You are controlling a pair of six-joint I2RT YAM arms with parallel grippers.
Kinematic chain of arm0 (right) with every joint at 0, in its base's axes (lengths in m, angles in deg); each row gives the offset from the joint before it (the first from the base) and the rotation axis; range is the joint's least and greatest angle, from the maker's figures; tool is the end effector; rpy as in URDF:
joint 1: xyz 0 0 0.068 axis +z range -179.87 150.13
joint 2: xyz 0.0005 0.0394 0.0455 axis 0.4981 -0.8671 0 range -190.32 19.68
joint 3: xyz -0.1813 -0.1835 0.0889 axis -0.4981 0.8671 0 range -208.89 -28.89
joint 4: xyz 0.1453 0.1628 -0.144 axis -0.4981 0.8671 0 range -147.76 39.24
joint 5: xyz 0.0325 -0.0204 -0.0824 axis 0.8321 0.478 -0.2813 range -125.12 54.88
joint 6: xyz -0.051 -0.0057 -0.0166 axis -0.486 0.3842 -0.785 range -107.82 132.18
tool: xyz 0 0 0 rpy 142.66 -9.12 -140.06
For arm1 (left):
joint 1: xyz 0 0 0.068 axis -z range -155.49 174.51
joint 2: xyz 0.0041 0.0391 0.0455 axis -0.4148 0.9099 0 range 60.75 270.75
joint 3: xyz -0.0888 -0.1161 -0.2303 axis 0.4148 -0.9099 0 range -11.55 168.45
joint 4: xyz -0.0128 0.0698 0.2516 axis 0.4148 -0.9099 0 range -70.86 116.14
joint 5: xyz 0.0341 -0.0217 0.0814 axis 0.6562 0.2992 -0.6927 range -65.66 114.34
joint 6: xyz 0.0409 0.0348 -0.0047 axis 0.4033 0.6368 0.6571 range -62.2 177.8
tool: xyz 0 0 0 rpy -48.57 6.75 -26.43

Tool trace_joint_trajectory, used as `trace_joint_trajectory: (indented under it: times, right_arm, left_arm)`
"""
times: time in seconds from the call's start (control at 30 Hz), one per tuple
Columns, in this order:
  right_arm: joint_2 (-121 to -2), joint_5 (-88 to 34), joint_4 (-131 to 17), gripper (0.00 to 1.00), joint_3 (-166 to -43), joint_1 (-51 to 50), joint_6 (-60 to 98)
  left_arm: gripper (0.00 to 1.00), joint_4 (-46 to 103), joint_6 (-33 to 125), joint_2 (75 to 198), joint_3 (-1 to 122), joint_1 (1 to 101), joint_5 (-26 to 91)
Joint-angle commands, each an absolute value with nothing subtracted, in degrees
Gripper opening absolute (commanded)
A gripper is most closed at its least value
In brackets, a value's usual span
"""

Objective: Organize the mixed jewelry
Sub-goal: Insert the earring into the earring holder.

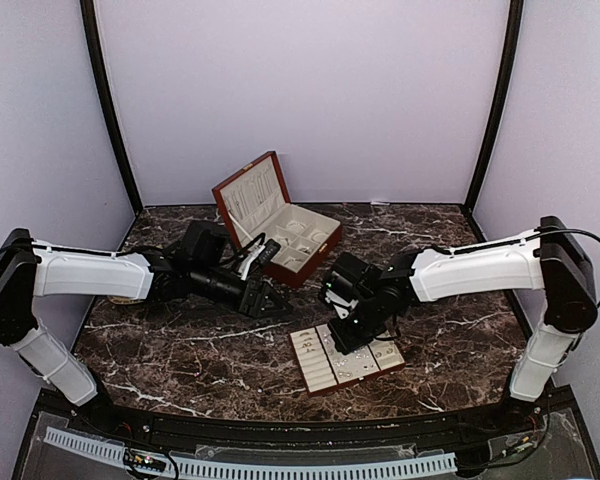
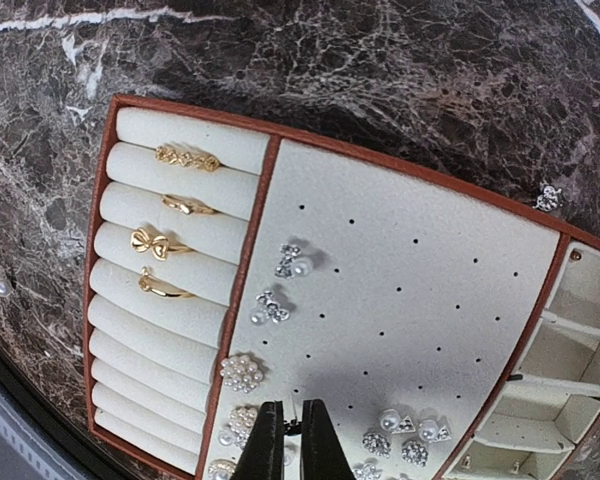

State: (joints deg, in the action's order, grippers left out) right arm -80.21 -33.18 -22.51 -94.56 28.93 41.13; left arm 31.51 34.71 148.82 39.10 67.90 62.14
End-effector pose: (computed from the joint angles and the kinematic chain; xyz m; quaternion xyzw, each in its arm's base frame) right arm 0.1752 0.2915 0.1828 -0.2563 0.9499 0.1354 0.1169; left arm 0.2238 -0.2415 0.2219 0.3003 0.7871 -0.4882 0.2279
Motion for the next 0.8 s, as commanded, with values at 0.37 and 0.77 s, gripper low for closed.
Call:
trace_joint_trajectory:
  times: [0.37, 0.77]
  right_arm:
    - [-81.33, -32.86, -21.49, 0.03, -95.17, 28.77, 40.52]
    - [-82.06, -34.00, -21.93, 0.03, -95.60, 28.80, 40.38]
  left_arm:
    - [0.52, 30.10, 35.74, 148.82, 40.75, 68.19, 62.10]
    - [0.52, 30.10, 35.74, 148.84, 40.75, 68.10, 62.10]
